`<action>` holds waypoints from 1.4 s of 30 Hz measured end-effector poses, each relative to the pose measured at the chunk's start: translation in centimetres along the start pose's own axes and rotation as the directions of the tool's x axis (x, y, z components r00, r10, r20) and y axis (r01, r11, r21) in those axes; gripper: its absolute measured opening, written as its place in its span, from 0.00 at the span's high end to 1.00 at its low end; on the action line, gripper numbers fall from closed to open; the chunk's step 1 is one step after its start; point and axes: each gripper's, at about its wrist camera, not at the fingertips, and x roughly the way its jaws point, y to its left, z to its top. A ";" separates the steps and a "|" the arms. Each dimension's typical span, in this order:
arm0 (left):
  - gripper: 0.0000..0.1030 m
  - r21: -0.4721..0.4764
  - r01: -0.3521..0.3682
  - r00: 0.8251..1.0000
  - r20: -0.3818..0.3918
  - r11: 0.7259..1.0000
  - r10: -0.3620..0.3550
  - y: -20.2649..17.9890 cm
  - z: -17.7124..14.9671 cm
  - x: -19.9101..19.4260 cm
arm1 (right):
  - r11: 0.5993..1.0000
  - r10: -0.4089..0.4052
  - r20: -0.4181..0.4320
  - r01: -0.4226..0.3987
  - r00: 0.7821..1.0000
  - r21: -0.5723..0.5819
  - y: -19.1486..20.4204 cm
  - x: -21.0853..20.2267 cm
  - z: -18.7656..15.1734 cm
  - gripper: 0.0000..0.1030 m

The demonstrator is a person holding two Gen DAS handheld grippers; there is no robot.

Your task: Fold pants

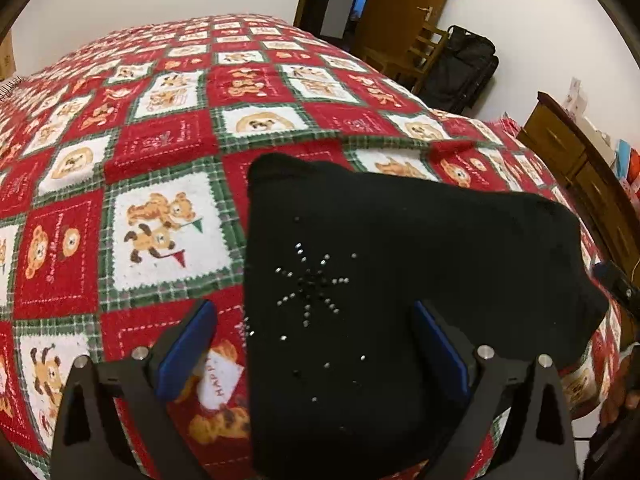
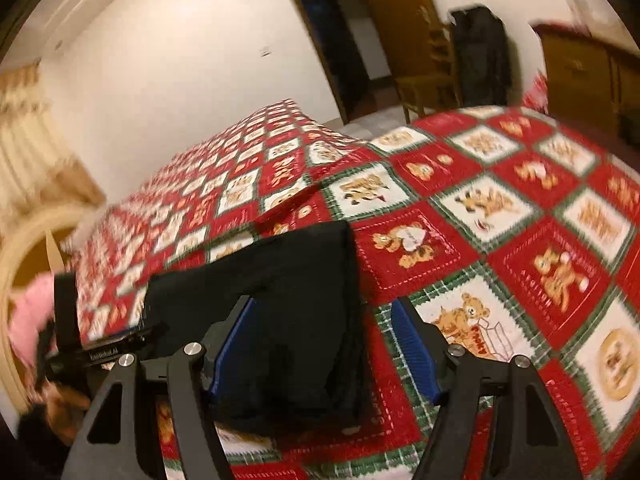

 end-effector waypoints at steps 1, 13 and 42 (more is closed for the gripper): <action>0.04 -0.013 0.009 1.000 -0.006 1.000 -0.009 0.1 0.3 0.1 | 1.000 -0.002 -0.007 0.002 1.000 0.001 0.0 0.3 0.0 0.31; 0.00 -0.020 -0.050 0.999 -0.009 0.999 0.050 -0.9 1.1 1.0 | 0.999 -0.034 -0.044 0.032 0.998 -0.039 1.0 2.3 -2.0 0.31; 0.71 -0.017 0.031 1.000 -0.005 0.999 -0.031 -2.5 1.4 -0.1 | 0.976 -0.109 -0.047 0.099 0.993 -0.192 5.0 2.7 -2.5 0.70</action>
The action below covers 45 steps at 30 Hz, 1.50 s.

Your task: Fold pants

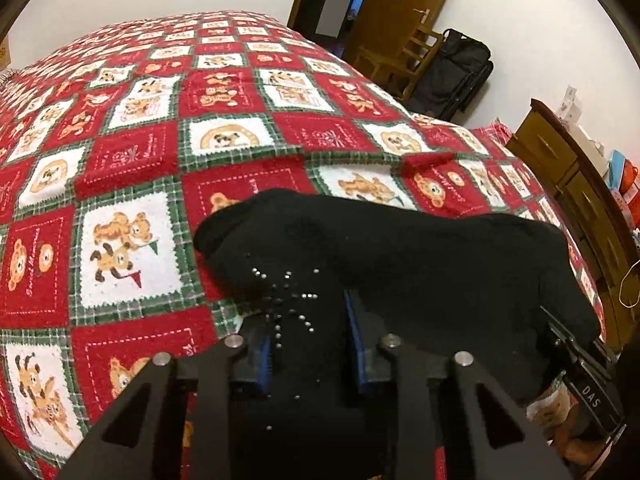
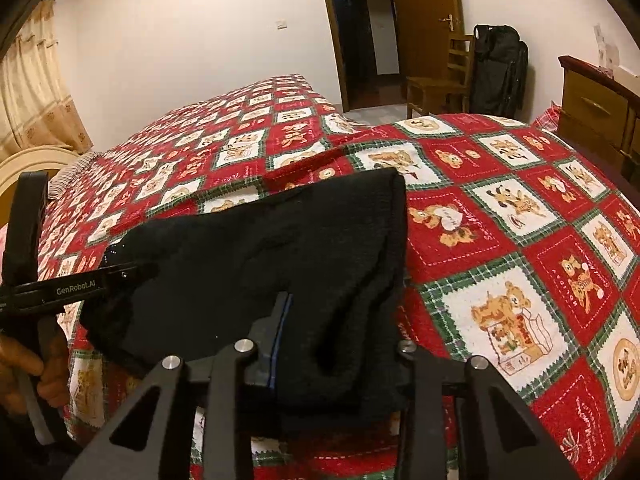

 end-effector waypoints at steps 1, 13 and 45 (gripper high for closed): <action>0.72 0.000 0.000 1.000 -0.001 1.000 0.000 0.0 0.0 0.0 | 1.000 0.003 0.001 -0.003 1.000 0.005 0.0 -0.1 0.1 0.70; 0.75 0.039 -0.020 0.999 0.037 0.999 0.019 -0.4 0.8 -1.7 | 0.999 0.035 0.068 -0.033 0.997 -0.036 2.7 -2.0 2.0 0.72; 0.75 -0.263 -0.314 0.895 0.238 0.912 0.377 15.8 4.5 -10.5 | 0.855 0.368 0.073 -0.307 0.927 -0.418 25.2 6.4 10.9 0.72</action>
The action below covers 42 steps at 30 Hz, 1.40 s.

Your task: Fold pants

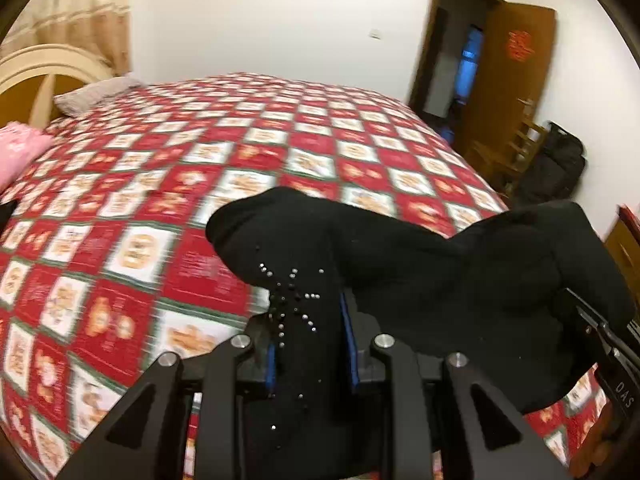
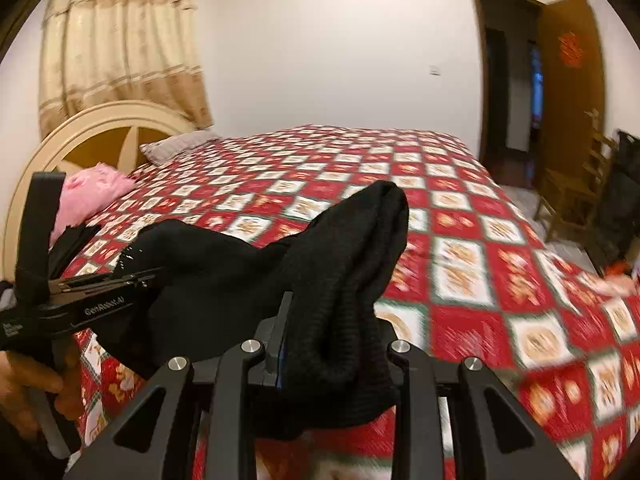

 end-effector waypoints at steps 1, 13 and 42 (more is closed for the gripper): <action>0.75 -0.021 -0.024 1.000 0.008 0.999 0.024 1.1 0.4 0.0 | 1.000 0.007 0.004 -0.007 1.000 -0.021 0.6 0.8 0.4 0.72; 0.75 -0.090 -0.229 0.973 0.010 0.969 0.231 6.7 1.6 3.9 | 0.990 0.024 -0.145 -0.044 0.989 -0.136 3.0 13.6 0.3 0.72; 0.09 -0.166 -0.371 0.929 -0.063 0.914 0.365 13.1 -1.0 0.9 | 0.997 0.019 -0.096 -0.013 0.995 0.071 -0.9 9.0 0.1 0.89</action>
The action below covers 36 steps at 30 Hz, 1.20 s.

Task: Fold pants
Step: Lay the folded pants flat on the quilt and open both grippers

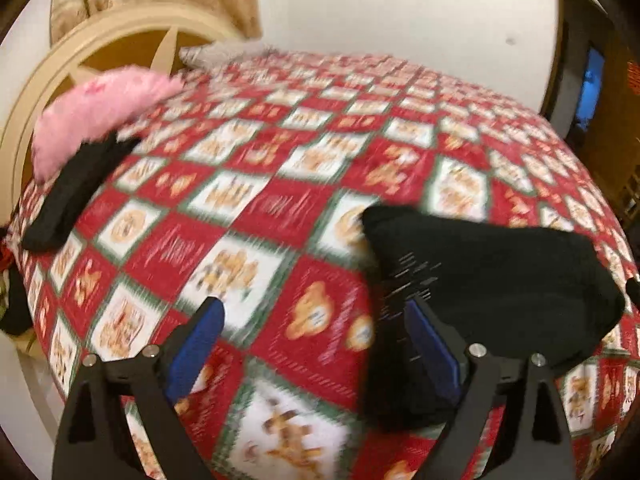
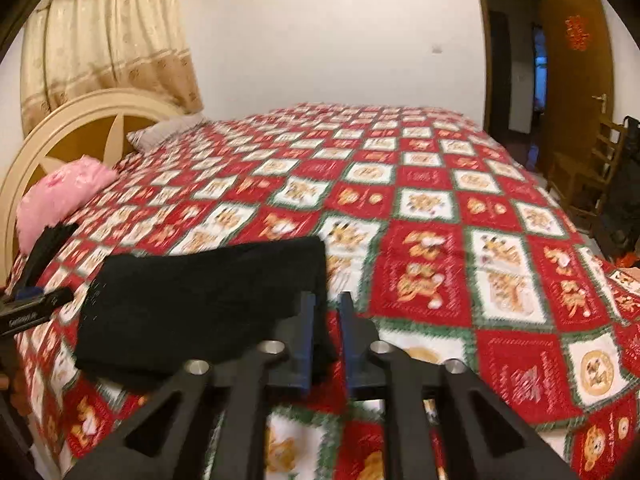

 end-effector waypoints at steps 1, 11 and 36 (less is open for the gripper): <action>0.09 0.020 0.017 1.000 0.020 1.000 -0.018 -0.9 0.2 -0.3 | 1.000 0.012 -0.001 -0.012 1.000 -0.014 0.6 0.1 -0.2 0.89; 0.10 0.130 0.035 0.998 -0.051 0.991 -0.029 -6.9 -2.4 2.6 | 0.998 -0.050 -0.104 0.046 0.993 -0.037 0.1 3.2 -3.1 0.89; 0.09 0.163 0.044 0.999 -0.018 0.986 -0.042 -6.5 -5.1 -1.9 | 0.987 0.022 -0.070 -0.011 0.997 0.157 2.0 -6.6 -6.4 0.37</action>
